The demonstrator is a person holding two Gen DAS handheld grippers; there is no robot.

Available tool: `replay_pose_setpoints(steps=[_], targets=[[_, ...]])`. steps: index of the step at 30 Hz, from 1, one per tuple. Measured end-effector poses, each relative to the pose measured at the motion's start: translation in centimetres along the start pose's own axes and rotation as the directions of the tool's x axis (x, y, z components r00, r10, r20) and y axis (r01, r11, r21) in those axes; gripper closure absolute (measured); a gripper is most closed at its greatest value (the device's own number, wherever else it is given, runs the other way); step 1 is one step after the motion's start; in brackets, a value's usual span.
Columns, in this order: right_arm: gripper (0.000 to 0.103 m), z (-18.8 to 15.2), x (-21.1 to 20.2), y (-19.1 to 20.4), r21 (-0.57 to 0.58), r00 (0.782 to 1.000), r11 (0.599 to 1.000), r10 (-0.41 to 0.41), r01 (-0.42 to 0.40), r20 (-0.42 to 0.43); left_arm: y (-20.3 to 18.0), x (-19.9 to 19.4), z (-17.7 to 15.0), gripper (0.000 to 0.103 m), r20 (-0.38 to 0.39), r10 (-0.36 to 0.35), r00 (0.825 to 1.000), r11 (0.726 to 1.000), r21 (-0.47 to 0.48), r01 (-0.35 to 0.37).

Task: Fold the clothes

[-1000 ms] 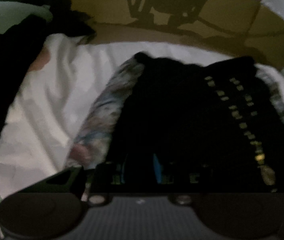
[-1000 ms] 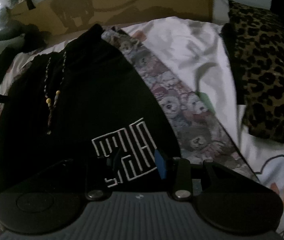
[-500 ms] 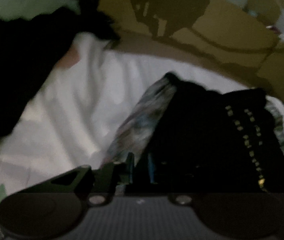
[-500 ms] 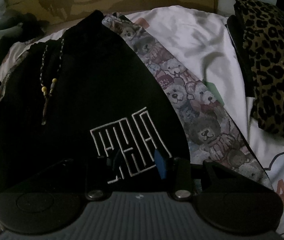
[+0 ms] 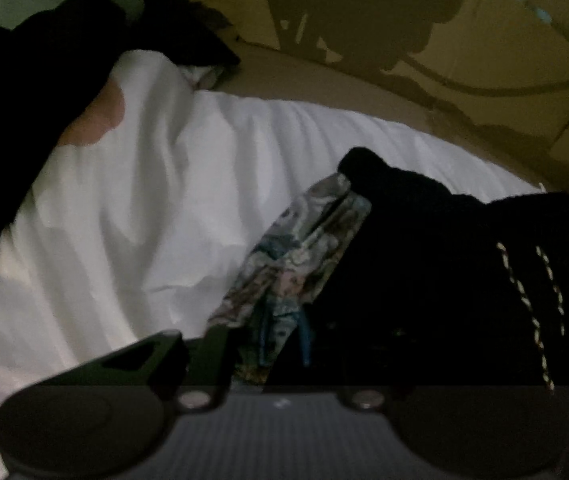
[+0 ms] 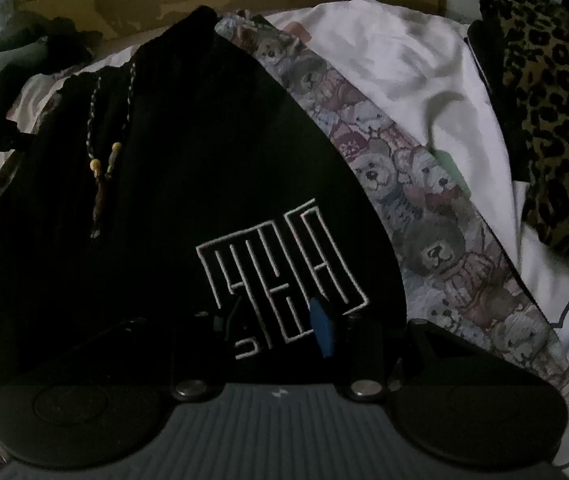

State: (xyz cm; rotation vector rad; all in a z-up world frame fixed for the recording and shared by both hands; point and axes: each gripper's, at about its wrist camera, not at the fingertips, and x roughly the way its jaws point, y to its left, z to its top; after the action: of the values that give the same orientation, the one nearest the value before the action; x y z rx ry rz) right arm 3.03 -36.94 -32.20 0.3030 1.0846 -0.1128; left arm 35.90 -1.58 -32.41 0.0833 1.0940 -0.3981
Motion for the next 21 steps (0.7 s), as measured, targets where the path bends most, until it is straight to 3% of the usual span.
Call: replay_pose_setpoints(steps=[5,10,18,21], targets=[[0.059,0.1,-0.2,0.1,0.005,1.000,1.000,0.011,-0.011,0.007,-1.2,-1.5,-0.7,0.085,-0.002,0.015,1.000,0.998,0.059,-0.015],[0.058,0.0,0.0,0.2,0.000,1.000,1.000,0.017,-0.017,-0.004,-4.4,-2.2,-2.1,0.075,-0.002,-0.032,0.999,0.989,0.145,0.032],[0.057,-1.0,-0.1,-0.2,-0.003,0.999,1.000,0.026,-0.026,-0.021,-9.1,-2.9,-4.4,0.070,-0.036,-0.126,0.991,0.969,0.209,0.130],[0.057,-1.2,-0.1,-0.4,0.000,0.999,1.000,0.029,-0.029,-0.025,-9.7,-2.8,-6.2,0.070,-0.064,-0.119,0.991,0.963,0.236,0.131]])
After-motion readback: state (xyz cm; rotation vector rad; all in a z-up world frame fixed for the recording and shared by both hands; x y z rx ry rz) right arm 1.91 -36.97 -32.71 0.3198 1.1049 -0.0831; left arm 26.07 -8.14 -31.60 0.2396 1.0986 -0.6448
